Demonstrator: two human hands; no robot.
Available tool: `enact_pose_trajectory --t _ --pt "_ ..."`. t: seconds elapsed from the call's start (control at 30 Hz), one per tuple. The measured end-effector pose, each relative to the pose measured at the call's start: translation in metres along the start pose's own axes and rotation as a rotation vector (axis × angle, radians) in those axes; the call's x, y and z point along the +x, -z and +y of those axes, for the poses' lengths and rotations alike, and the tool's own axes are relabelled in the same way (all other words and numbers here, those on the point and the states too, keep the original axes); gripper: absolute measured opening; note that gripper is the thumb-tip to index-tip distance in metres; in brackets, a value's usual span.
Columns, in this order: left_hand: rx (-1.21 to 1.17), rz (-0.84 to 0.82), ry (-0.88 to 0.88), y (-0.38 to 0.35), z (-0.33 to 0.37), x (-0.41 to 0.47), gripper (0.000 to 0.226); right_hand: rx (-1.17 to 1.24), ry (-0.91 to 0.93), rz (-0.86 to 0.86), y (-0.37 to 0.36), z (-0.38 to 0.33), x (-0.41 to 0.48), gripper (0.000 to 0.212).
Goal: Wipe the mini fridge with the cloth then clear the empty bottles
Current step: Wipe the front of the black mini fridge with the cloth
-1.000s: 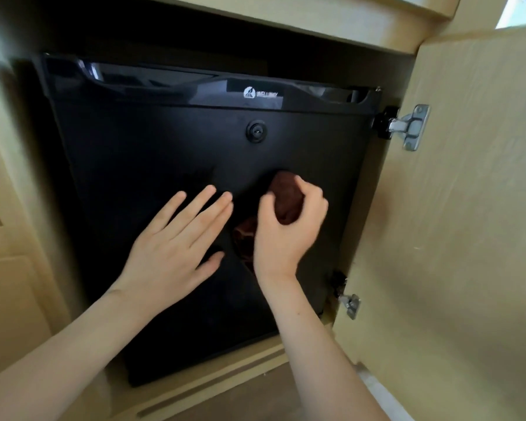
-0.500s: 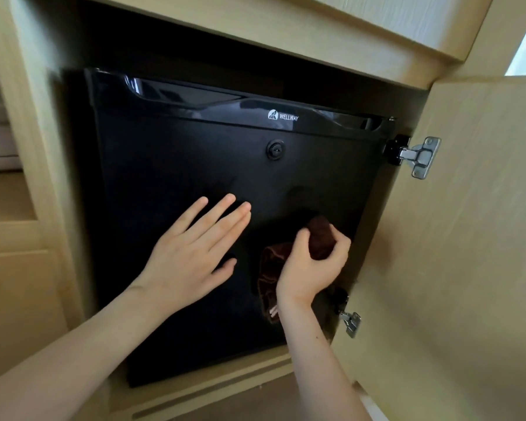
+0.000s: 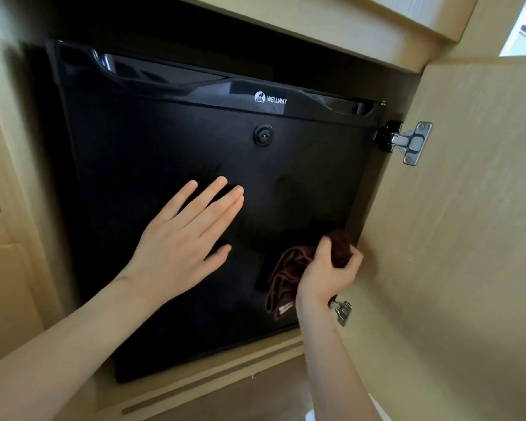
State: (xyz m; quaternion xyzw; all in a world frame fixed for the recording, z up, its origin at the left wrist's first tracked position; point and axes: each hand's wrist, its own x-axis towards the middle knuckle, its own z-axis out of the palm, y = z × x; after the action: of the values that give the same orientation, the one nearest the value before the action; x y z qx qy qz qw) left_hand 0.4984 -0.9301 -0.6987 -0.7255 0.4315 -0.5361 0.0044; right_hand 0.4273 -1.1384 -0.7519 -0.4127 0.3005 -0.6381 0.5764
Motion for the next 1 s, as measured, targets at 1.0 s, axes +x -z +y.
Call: enact_pose_trajectory --t 1.0 --pt "-0.013 0.044 0.058 -0.017 0.02 -0.006 0.067 -0.03 0.071 -0.19 0.006 0.019 -0.057 0.03"
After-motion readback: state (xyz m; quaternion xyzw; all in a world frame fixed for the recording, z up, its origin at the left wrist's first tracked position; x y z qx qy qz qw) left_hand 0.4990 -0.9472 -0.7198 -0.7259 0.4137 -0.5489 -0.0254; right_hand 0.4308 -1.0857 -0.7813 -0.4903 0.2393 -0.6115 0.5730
